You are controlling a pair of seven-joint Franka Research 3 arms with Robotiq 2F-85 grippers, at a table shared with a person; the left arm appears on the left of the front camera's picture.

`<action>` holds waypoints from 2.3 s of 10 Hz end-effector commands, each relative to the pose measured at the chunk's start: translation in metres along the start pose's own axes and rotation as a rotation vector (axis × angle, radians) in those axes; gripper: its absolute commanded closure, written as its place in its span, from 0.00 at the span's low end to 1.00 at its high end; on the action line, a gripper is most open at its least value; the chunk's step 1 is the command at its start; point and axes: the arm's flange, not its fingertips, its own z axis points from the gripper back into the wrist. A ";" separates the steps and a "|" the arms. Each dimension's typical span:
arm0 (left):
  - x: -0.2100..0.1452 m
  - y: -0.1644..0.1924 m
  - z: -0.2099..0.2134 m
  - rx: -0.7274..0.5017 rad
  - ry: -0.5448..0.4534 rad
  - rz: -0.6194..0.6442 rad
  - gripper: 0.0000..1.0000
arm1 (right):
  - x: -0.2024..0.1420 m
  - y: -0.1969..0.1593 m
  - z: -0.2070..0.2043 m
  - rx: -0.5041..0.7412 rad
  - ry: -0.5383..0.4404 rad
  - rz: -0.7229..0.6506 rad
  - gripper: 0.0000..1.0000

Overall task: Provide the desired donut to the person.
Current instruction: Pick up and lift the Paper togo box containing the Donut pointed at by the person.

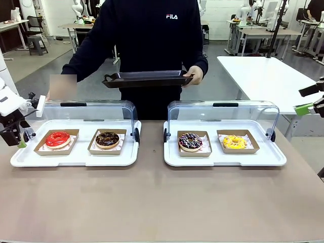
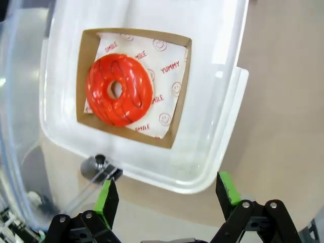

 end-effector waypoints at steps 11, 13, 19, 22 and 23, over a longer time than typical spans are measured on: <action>0.000 0.020 -0.064 -0.162 -0.055 -0.192 0.00 | -0.001 0.000 -0.001 0.011 -0.011 -0.001 0.00; -0.005 0.019 -0.067 -0.174 -0.069 -0.185 0.00 | -0.001 0.000 -0.001 0.011 -0.011 -0.001 0.00; -0.002 0.019 -0.077 -0.150 -0.087 -0.214 0.09 | -0.001 0.000 -0.001 0.011 -0.011 -0.001 0.00; -0.001 0.021 -0.080 -0.134 -0.089 -0.198 1.00 | -0.001 0.000 -0.001 0.011 -0.011 -0.001 0.00; -0.001 0.021 -0.082 -0.124 -0.076 -0.192 0.75 | -0.001 0.000 -0.001 0.011 -0.011 -0.001 0.00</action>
